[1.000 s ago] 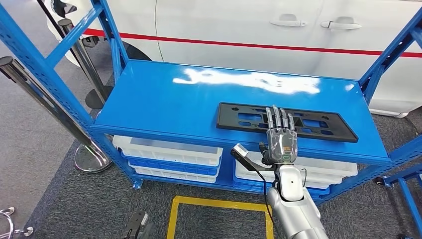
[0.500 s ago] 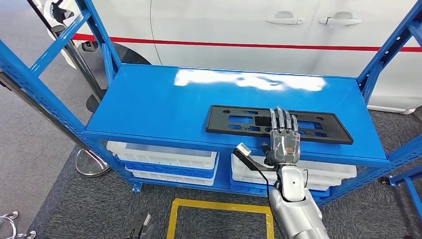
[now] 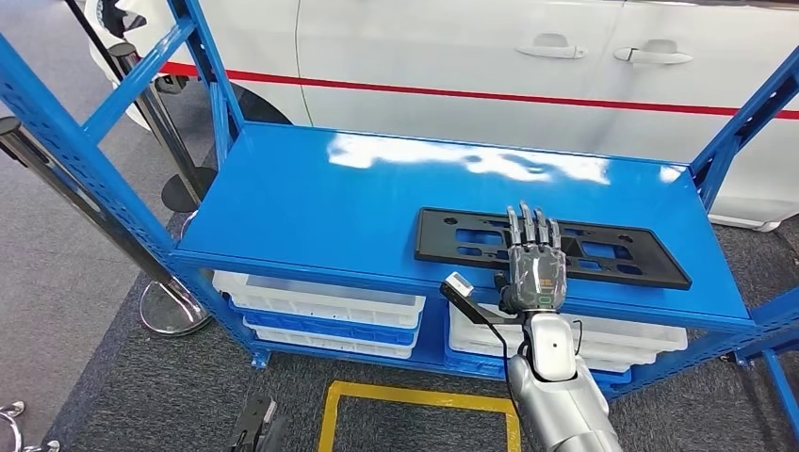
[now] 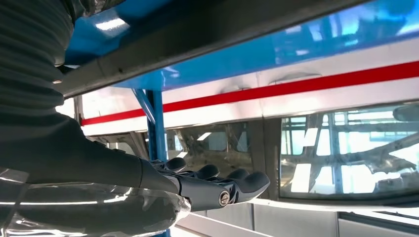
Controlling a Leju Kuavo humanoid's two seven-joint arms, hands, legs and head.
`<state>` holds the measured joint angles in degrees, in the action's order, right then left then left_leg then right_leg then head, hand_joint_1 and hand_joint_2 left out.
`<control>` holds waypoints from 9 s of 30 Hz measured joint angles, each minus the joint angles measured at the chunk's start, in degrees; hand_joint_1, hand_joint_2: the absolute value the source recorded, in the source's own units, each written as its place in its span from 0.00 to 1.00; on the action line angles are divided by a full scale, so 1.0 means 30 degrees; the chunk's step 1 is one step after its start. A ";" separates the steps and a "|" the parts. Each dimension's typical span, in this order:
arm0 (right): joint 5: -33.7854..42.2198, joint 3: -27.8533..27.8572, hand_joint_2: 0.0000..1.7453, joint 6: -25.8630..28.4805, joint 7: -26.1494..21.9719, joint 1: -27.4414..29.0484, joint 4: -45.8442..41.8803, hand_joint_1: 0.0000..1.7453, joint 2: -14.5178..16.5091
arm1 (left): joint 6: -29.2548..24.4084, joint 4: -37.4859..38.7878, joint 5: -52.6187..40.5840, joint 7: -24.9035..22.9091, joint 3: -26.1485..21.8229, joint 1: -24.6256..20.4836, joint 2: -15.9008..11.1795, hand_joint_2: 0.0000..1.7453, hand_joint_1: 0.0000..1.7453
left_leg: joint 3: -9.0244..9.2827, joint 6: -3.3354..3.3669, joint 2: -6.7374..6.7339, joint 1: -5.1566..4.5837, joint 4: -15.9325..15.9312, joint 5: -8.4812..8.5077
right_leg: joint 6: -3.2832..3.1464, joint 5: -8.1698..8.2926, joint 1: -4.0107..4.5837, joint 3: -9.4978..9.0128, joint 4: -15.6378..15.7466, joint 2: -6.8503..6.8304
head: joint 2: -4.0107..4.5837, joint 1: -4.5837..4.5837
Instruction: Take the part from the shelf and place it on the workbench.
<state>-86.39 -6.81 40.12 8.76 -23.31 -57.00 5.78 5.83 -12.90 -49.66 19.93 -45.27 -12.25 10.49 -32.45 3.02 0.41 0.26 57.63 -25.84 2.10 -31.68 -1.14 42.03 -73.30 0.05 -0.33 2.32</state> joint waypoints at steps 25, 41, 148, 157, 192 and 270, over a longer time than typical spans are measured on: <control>-0.0219 0.0309 1.00 -0.0005 0.1811 -0.1054 0.2153 1.00 -0.0792 | -0.0502 0.0000 -0.0084 0.0078 0.0015 -0.0312 -0.0009 0.00 0.00 | -0.0721 -0.0251 -0.0016 0.0051 -0.0020 0.0608 | -0.0326 0.1369 0.0138 -0.2420 0.4241 0.0064 | 0.0000 -0.0007; 0.1106 0.1162 1.00 0.0002 0.0063 -0.1082 0.2719 1.00 -0.1173 | -0.1056 0.0000 0.0129 0.0718 0.0015 -0.0466 0.0025 0.00 0.00 | -0.1210 -0.0856 -0.0013 -0.0017 0.1579 -0.0665 | -0.0926 0.2097 0.0099 -0.2350 0.4791 -0.0021 | 0.0000 -0.0013; 0.1599 -0.2955 1.00 -0.0149 -0.4914 0.2592 -1.4586 1.00 -0.3463 | -0.1561 0.0015 0.1971 0.0931 -0.1124 0.1219 0.0659 1.00 0.00 | -0.0313 -0.0152 -0.0083 0.0051 0.0084 0.0248 | -0.0161 0.1195 0.0023 -0.1963 0.3771 -0.0001 | 0.0000 -0.0009; 0.3100 -0.2171 1.00 -0.0137 -0.8230 0.3752 -1.4839 1.00 -0.1506 | -0.1603 0.0013 0.2178 0.1246 -0.1129 0.1091 0.0617 1.00 0.00 | -0.1964 -0.0278 -0.0137 -0.0060 0.0429 0.1379 | -0.0198 0.0182 0.0038 -0.4090 0.3846 -0.0004 | 0.0000 -0.0002; 0.1004 -0.1047 1.00 -0.0097 -0.7486 0.3721 -1.5174 1.00 0.0335 | -0.1437 0.0015 0.2339 0.1587 -0.1122 0.0993 0.0477 1.00 0.00 | -0.2036 -0.0800 -0.0212 -0.0080 0.0446 0.1694 | -0.0814 0.0386 0.0230 -0.4540 0.4969 -0.0044 | 0.0000 -0.0009; 0.0129 -0.2481 1.00 -0.0073 -0.4750 0.2851 -1.5963 1.00 -0.1464 | -0.1517 0.0051 0.2466 0.1499 -0.0816 0.0561 0.0647 1.00 0.00 | 0.1727 -0.0485 -0.0215 0.0015 -0.0540 -0.1011 | -0.0356 0.3338 0.0049 -0.0487 0.4450 -0.0180 | 0.0000 -0.0031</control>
<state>-86.00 -14.25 39.91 -5.49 -14.76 -104.89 1.38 1.28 -12.74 -42.27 24.42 -47.71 -10.57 12.43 -27.27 1.57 -0.23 0.31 56.01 -28.87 1.04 -21.67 -1.00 40.57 -59.95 -0.49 -0.33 2.23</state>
